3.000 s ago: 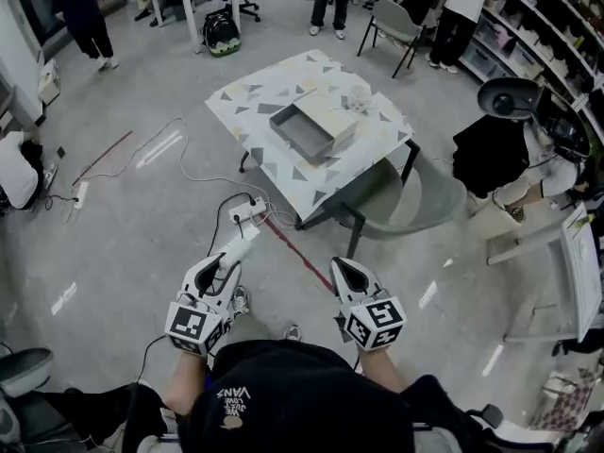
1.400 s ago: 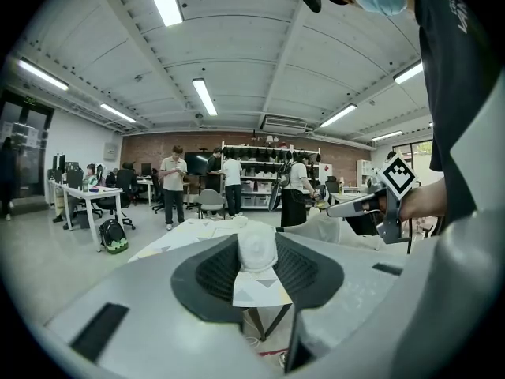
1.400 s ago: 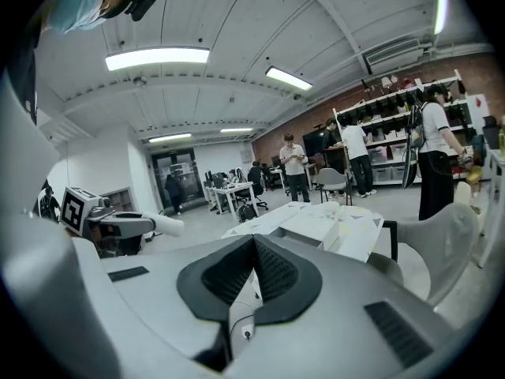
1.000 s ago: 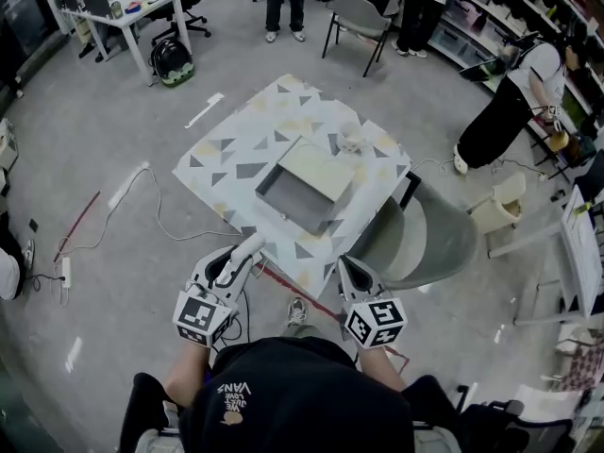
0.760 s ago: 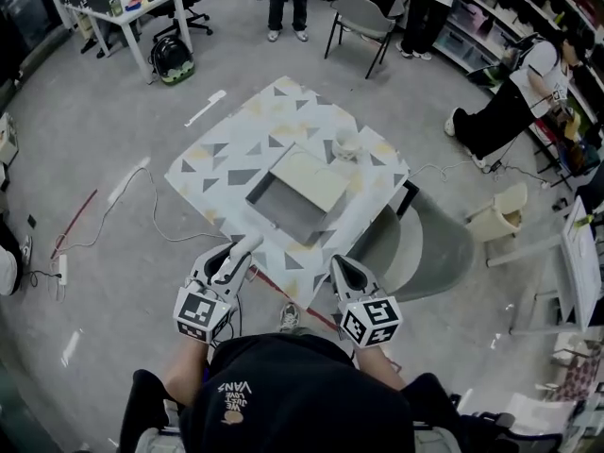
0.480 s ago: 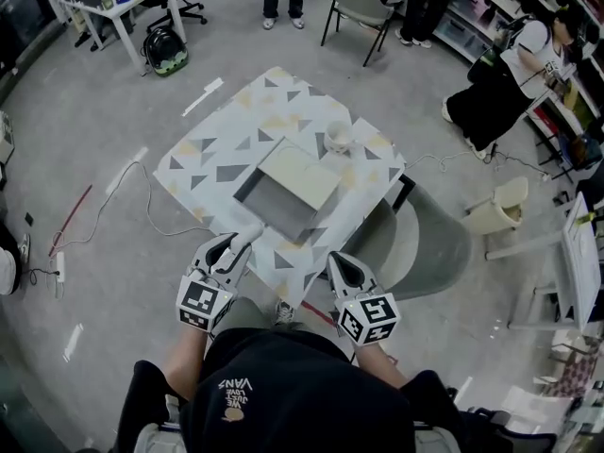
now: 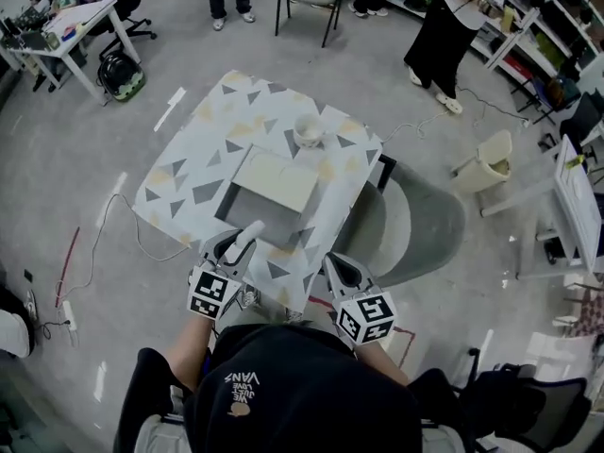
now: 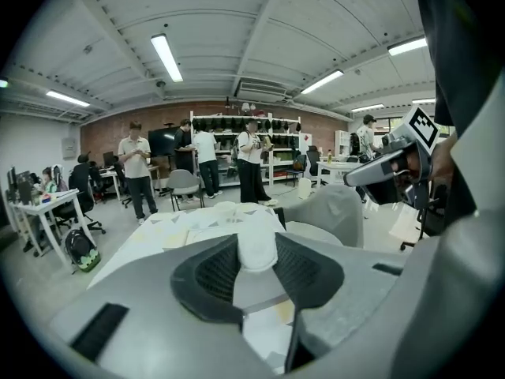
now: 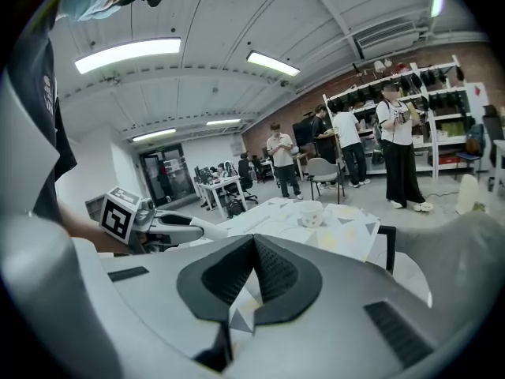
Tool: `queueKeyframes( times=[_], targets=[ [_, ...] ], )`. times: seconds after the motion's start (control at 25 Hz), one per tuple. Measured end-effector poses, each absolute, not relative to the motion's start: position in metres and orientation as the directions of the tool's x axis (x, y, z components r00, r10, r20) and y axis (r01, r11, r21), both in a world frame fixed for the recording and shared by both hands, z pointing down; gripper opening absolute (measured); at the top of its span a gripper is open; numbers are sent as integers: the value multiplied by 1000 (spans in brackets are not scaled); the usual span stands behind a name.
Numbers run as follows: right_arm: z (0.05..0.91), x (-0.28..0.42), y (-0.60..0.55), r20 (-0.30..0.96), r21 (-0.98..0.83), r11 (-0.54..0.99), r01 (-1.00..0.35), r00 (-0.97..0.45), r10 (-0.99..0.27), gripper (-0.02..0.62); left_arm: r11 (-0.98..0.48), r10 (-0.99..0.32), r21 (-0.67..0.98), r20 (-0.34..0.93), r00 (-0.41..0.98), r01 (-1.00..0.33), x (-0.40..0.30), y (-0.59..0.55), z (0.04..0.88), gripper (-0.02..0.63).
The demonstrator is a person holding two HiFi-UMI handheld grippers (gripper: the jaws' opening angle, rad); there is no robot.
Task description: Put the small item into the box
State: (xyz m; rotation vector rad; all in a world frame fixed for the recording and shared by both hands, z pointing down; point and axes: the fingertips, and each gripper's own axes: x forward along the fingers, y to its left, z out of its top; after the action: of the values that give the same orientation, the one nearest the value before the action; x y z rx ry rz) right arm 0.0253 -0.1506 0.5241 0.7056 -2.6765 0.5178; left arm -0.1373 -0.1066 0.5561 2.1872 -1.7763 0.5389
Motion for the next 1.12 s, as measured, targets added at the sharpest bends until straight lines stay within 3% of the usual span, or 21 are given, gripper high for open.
queueKeyframes(
  times=[0.56,1.12],
  targets=[
    [533,14,-159,427,-249,657,-712,-689,-585,0,-496,-690,-12,612,385,-868,-152,-163,643,124],
    [542,30,-146,474,-228,494,-839,-539,-696,0,-664,-490,106,686,538,-740,-123,-194,698,124]
  ],
)
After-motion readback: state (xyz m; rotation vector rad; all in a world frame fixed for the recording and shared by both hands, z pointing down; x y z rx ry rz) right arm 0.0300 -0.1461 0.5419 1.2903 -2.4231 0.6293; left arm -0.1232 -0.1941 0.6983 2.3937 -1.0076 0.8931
